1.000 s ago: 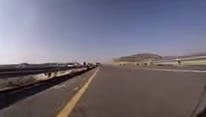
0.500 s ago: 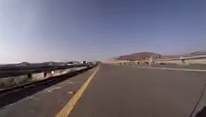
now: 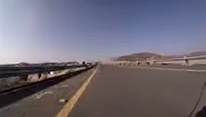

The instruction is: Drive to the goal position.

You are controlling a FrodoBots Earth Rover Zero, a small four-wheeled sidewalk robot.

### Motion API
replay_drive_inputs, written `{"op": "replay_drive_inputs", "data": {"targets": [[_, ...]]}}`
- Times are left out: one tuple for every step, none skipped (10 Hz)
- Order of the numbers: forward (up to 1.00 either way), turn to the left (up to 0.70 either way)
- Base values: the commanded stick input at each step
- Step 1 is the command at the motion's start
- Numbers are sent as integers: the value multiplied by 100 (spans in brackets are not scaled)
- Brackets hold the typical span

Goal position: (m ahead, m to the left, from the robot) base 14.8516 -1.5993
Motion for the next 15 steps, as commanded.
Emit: {"op": "replay_drive_inputs", "data": {"targets": [[85, 0], [85, 0], [85, 0], [85, 0], [85, 0], [85, 0], [85, 0], [85, 0], [85, 0], [85, 0], [85, 0], [85, 0], [85, 0], [85, 0], [85, 0]]}}
